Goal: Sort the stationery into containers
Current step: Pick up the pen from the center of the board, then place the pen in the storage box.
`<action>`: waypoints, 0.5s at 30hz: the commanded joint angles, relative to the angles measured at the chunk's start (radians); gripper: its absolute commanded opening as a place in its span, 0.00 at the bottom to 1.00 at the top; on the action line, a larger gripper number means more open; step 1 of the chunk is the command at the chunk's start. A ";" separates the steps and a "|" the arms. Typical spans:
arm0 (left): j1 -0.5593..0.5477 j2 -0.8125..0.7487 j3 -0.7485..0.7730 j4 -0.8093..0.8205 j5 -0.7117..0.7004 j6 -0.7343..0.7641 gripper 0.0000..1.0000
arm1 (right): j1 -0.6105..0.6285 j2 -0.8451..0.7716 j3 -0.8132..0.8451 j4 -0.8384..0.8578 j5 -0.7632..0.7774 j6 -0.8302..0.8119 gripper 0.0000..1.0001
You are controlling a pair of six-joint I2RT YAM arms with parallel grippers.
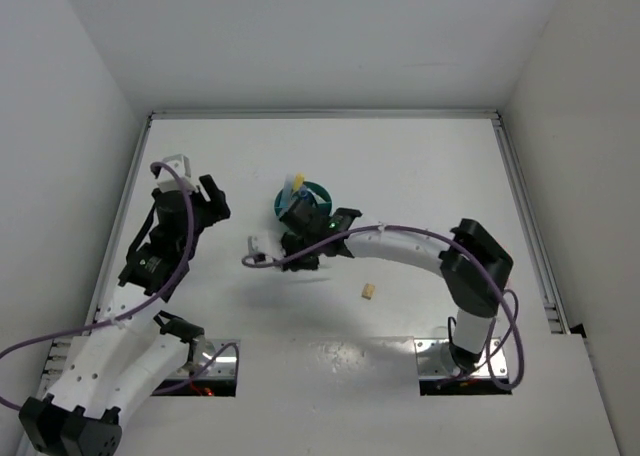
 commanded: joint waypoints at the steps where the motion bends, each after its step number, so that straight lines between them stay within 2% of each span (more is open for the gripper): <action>1: -0.006 -0.046 -0.008 0.017 -0.130 -0.055 0.74 | -0.006 -0.146 0.137 0.354 0.257 0.301 0.00; 3: -0.006 -0.057 -0.019 0.017 -0.130 -0.055 0.74 | -0.015 -0.101 0.209 0.355 0.375 0.371 0.00; 6: -0.006 -0.057 -0.019 0.026 -0.121 -0.055 0.74 | -0.015 -0.070 0.247 0.445 0.457 0.468 0.00; 10: -0.006 -0.034 -0.019 0.026 -0.110 -0.046 0.74 | -0.015 -0.018 0.273 0.480 0.457 0.458 0.00; 15: -0.006 -0.023 -0.019 0.026 -0.101 -0.037 0.74 | -0.047 0.045 0.296 0.539 0.339 0.457 0.00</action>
